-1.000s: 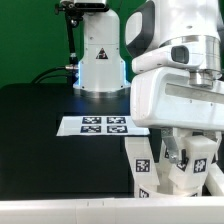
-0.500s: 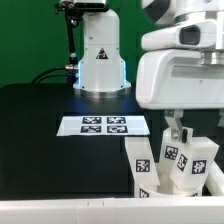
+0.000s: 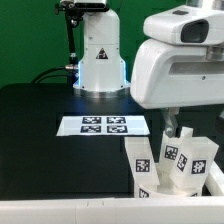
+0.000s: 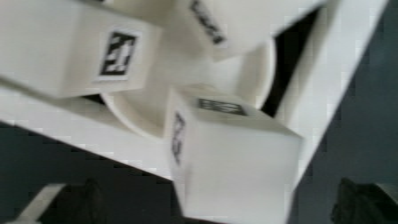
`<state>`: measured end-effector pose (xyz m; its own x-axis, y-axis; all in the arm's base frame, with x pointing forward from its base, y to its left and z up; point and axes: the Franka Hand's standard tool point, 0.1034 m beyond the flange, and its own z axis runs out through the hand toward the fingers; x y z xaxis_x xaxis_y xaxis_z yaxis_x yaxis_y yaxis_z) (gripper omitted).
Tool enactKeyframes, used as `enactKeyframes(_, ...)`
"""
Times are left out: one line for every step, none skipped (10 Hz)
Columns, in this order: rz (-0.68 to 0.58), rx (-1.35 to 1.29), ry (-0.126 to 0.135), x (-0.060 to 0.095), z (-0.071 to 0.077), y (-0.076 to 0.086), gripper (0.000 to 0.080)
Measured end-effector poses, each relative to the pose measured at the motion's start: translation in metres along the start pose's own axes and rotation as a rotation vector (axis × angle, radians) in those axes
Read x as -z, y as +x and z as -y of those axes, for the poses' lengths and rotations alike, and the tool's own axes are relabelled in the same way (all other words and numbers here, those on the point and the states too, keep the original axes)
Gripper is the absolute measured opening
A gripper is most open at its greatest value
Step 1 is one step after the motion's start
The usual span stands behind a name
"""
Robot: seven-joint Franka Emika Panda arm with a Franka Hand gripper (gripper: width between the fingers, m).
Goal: Assemble stool
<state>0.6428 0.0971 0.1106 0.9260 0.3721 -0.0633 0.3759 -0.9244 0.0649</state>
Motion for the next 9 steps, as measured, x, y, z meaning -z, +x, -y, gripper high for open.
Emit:
enactKeyframes(0.010,0.054,0.000,0.002,-0.003,0.004,0.0649)
enactKeyframes(0.019,0.178,-0.013,0.005,-0.001,0.008,0.0649)
enactKeyframes(0.025,0.338,-0.029,0.006,0.003,0.008,0.0649)
enactKeyframes(0.023,0.452,-0.043,0.005,0.002,0.008,0.0649)
enactKeyframes(0.026,0.482,-0.045,0.004,0.000,0.008,0.0649)
enactKeyframes(0.034,0.556,-0.055,0.004,-0.003,0.007,0.0649)
enactKeyframes(0.037,0.592,-0.058,0.004,-0.004,0.007,0.0649)
enactKeyframes(0.025,0.713,-0.091,0.002,-0.002,0.011,0.0649)
enactKeyframes(0.026,0.796,-0.112,0.001,0.007,0.012,0.0649)
